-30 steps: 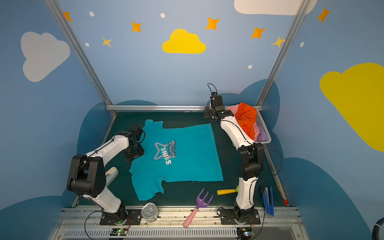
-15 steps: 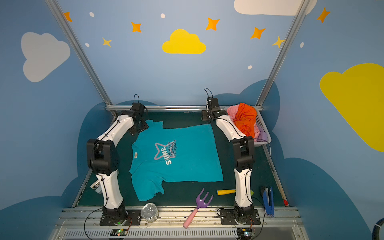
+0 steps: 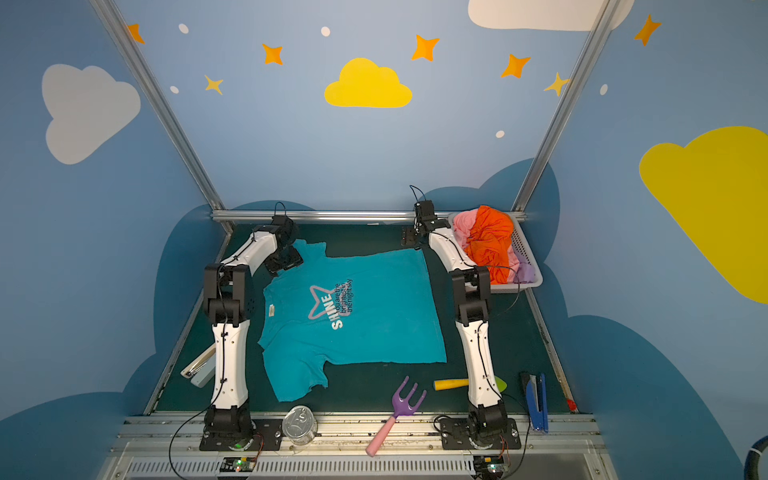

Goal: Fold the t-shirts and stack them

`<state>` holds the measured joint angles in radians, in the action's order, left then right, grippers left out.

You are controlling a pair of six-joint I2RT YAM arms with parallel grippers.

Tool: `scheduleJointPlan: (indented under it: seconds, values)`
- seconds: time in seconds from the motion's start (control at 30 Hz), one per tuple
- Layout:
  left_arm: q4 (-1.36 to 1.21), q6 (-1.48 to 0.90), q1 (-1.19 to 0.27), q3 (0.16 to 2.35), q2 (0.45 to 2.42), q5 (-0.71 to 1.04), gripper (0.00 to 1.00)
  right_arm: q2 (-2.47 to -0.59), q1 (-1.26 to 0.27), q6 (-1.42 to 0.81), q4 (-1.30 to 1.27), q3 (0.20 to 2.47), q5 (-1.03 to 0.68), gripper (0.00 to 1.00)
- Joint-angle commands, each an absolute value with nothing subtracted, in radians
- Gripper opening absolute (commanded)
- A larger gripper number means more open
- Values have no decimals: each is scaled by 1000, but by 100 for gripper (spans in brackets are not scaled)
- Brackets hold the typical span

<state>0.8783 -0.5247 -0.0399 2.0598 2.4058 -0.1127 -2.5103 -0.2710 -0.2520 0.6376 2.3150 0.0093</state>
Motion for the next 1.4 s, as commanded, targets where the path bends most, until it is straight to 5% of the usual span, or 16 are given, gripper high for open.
scheduleJointPlan:
  seconds: [0.0, 0.43, 0.53, 0.67, 0.73, 0.8, 1.0, 1.37]
  values:
    - [861, -496, -26, 2090, 2454, -90, 77, -2554, -257, -292, 705, 2364, 13, 83]
    - [860, -509, 4, 2120, 2509, -8, 69, -2720, -233, -416, 703, 2491, -167, 80]
    - [862, -501, 5, 2128, 2517, 9, 69, -2729, -233, -422, 696, 2491, -183, 74]
    - [884, -487, 6, 2169, 2545, 38, 69, -2724, -226, -424, 681, 2491, -208, 51]
    - [911, -485, 6, 2209, 2569, 44, 62, -2717, -222, -424, 679, 2491, -206, 37]
    - [935, -482, 5, 2243, 2590, 48, 44, -2710, -217, -422, 678, 2491, -203, 24]
    - [943, -488, 8, 2252, 2587, 44, 4, -2687, -207, -408, 683, 2491, -205, 2]
    - [1007, -475, 15, 2219, 2442, -46, 4, -2521, -205, -360, 651, 2392, -185, 0]
